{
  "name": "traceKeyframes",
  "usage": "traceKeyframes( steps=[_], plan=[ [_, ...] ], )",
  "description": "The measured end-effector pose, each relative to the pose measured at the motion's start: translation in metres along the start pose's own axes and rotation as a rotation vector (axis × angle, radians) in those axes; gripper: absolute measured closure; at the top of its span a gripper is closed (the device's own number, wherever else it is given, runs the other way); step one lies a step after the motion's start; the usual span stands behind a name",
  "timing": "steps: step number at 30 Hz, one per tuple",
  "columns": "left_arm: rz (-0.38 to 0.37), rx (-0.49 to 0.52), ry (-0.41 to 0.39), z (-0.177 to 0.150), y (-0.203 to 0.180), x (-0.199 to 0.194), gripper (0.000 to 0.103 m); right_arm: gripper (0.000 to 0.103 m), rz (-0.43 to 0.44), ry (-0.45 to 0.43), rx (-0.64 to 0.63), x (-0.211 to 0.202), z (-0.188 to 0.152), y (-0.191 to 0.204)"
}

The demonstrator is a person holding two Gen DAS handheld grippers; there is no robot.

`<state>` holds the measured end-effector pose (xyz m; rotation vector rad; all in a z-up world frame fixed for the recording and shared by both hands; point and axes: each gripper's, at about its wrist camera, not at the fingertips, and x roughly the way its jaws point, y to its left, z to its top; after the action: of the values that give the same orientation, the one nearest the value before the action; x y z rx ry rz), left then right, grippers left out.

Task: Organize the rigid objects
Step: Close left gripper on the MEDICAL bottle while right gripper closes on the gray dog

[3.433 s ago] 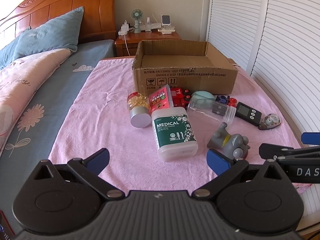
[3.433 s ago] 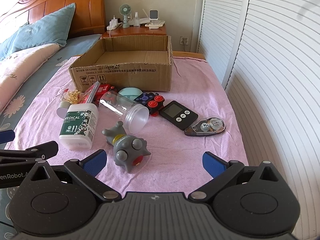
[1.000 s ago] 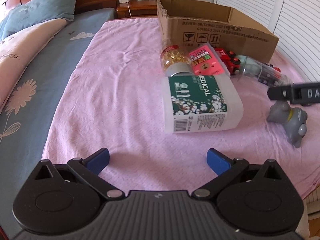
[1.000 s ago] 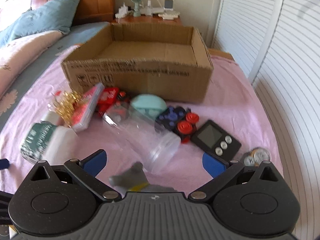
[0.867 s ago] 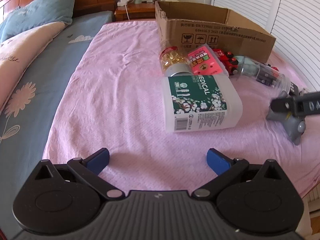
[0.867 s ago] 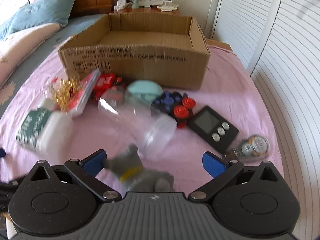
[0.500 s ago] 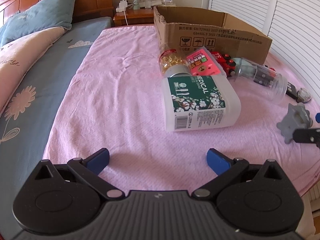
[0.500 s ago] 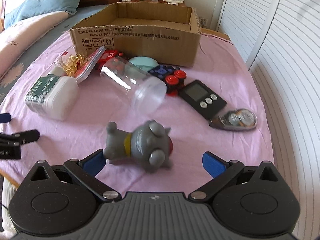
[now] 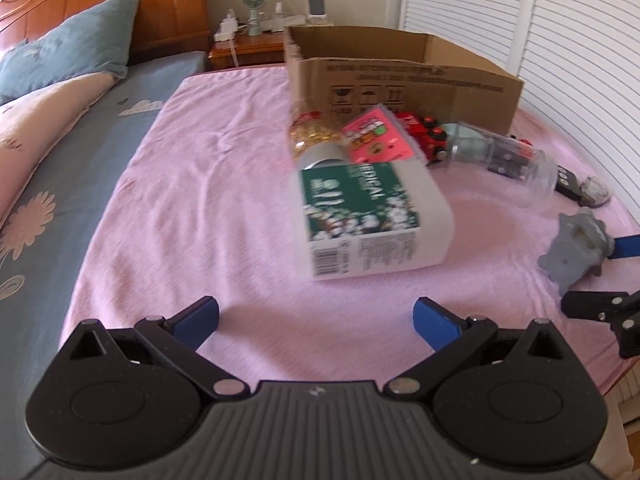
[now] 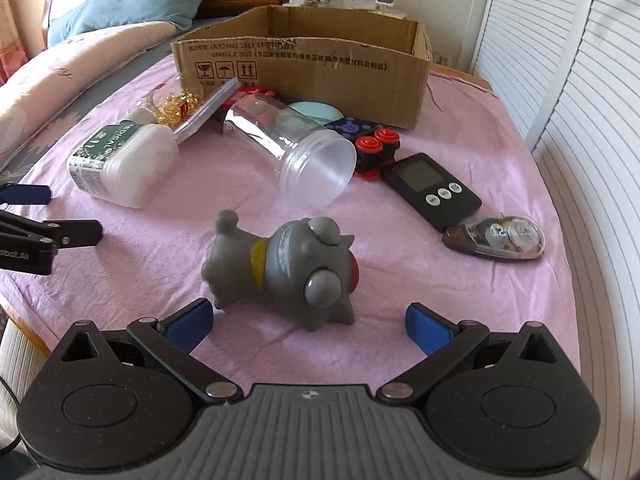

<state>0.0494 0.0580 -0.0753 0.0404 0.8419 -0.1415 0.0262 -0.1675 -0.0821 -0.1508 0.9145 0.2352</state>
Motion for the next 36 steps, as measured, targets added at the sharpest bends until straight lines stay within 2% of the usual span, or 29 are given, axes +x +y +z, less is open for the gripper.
traceKeyframes(
  steps=[7,12,16,23,25,27,33,36],
  plan=[
    [0.021,0.031,-0.037,0.015,-0.018,0.007,0.000,0.000,0.014,-0.043,-0.017,0.000,-0.004,-0.001],
    [-0.001,0.009,-0.023,0.025,-0.021,0.016,0.000,0.000,0.039,-0.046,-0.042,0.001,-0.002,0.002],
    [0.017,0.009,-0.011,0.030,-0.027,0.019,0.000,0.000,0.066,-0.050,-0.073,0.004,0.001,0.010],
    [-0.020,-0.119,-0.011,0.042,-0.025,0.018,0.000,0.000,0.079,-0.058,-0.090,0.009,0.005,0.015],
    [-0.002,-0.137,-0.002,0.047,-0.026,0.023,0.000,0.000,0.080,-0.057,-0.092,0.009,0.006,0.016],
    [0.025,-0.124,0.020,0.049,-0.027,0.028,0.000,0.000,0.081,-0.056,-0.093,0.010,0.006,0.016],
    [0.110,-0.050,0.009,0.033,-0.013,0.013,0.000,0.000,0.080,-0.045,-0.090,0.007,0.004,0.013],
    [0.104,-0.030,0.003,0.034,-0.013,0.011,0.000,0.000,0.077,-0.035,-0.084,0.008,0.005,0.015]
  ],
)
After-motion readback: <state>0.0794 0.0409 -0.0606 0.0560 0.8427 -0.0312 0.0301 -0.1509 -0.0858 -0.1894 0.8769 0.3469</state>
